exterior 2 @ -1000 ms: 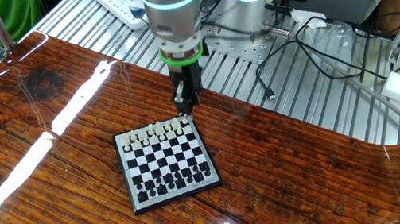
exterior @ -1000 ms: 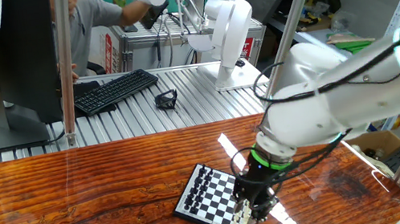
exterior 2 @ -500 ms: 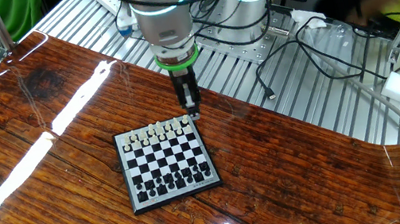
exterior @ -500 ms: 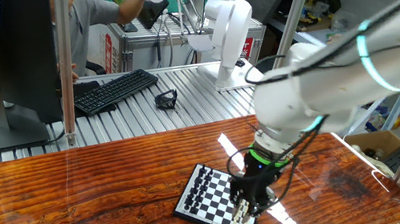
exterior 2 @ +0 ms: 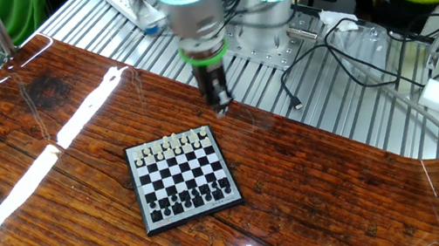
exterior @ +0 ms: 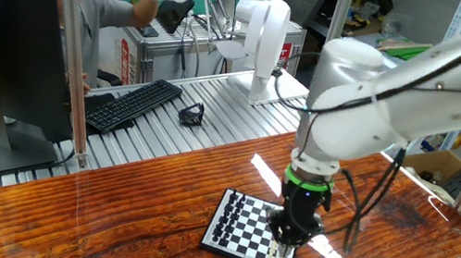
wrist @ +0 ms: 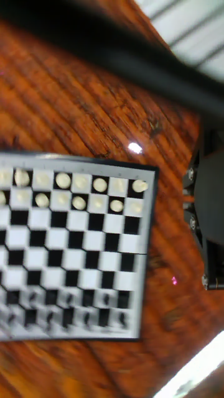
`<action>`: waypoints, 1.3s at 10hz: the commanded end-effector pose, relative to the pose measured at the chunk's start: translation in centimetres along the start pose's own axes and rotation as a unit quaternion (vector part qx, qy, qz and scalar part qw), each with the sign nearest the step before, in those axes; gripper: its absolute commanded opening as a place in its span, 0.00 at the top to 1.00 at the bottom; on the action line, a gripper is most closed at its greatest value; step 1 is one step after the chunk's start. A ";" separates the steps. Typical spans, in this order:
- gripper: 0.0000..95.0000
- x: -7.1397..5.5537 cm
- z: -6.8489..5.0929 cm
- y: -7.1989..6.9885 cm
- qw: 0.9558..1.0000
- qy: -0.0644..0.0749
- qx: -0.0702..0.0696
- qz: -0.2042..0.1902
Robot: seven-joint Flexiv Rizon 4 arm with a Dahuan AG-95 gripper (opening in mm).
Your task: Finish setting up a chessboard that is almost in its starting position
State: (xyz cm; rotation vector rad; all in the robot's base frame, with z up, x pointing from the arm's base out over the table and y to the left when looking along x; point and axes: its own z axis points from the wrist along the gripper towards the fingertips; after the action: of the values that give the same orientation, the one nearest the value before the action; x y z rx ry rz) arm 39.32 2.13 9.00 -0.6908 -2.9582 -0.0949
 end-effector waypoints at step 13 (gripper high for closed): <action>1.00 1.8 0.6 0.1 0.937 -0.011 0.104 -0.334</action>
State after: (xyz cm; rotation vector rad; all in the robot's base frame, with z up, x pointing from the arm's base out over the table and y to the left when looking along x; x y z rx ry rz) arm 37.36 2.93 8.91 0.3612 -3.0155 0.1805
